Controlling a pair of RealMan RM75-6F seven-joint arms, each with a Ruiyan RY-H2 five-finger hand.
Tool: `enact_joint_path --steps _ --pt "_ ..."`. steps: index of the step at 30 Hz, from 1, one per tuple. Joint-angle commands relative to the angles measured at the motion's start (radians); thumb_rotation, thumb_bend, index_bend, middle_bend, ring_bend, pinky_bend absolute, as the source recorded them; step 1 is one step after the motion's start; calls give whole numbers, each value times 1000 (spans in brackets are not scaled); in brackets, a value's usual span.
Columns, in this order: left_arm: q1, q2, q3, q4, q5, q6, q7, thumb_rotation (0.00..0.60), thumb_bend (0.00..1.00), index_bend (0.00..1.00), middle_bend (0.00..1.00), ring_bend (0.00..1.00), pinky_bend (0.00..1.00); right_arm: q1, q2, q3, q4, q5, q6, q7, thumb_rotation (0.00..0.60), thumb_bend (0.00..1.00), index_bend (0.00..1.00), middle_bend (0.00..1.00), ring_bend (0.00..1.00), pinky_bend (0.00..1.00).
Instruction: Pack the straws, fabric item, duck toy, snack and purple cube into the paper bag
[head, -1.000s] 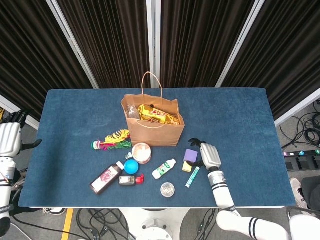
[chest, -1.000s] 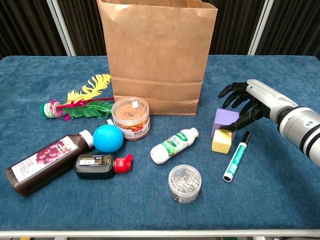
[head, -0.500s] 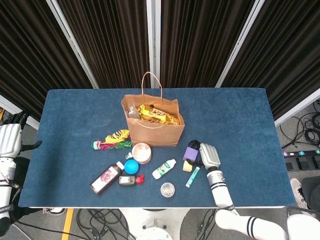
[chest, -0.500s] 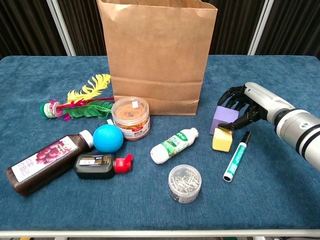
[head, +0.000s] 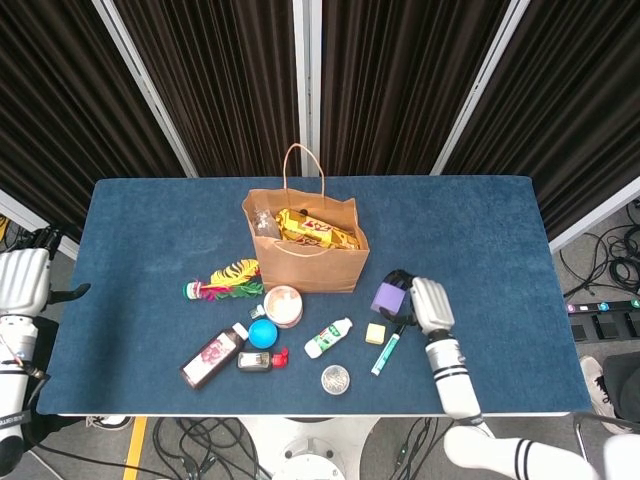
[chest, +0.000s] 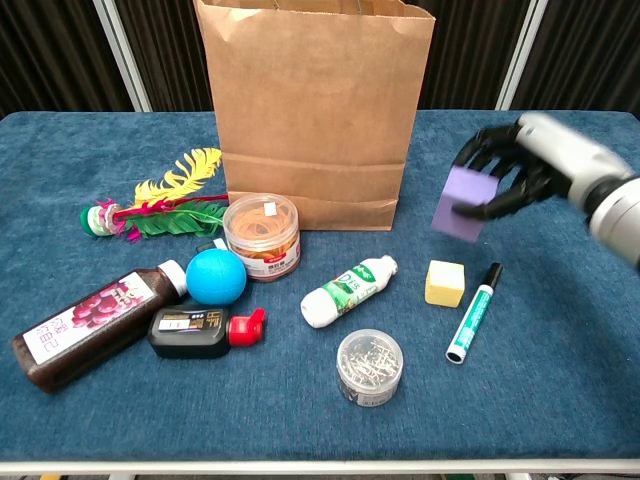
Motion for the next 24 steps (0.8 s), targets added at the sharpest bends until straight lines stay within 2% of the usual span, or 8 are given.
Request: enact_joint_path --steps 1,6,12,17,24 --pt "0 -1 3 -10 3 -1 8 600 92 251 305 237 325 -38 136 44 -175 -91 107 -13 600 208 464 499 465 599" --pt "-3 -10 2 -20 10 1 15 600 92 251 304 237 325 -39 258 128 -346 -162 186 -55 600 208 464 500 465 600" --pt "-9 -15 -3 -28 14 0 19 600 92 251 304 237 326 62 290 254 -426 -131 180 -152 600 209 465 502 466 600" --pt "-2 -9 -2 -29 12 4 19 600 92 251 305 237 325 200 220 321 -357 -33 137 -216 600 209 474 509 473 608" --pt "7 3 -4 -23 2 3 3 600 92 251 305 237 325 361 62 308 -162 80 80 -247 600 210 474 506 473 608"
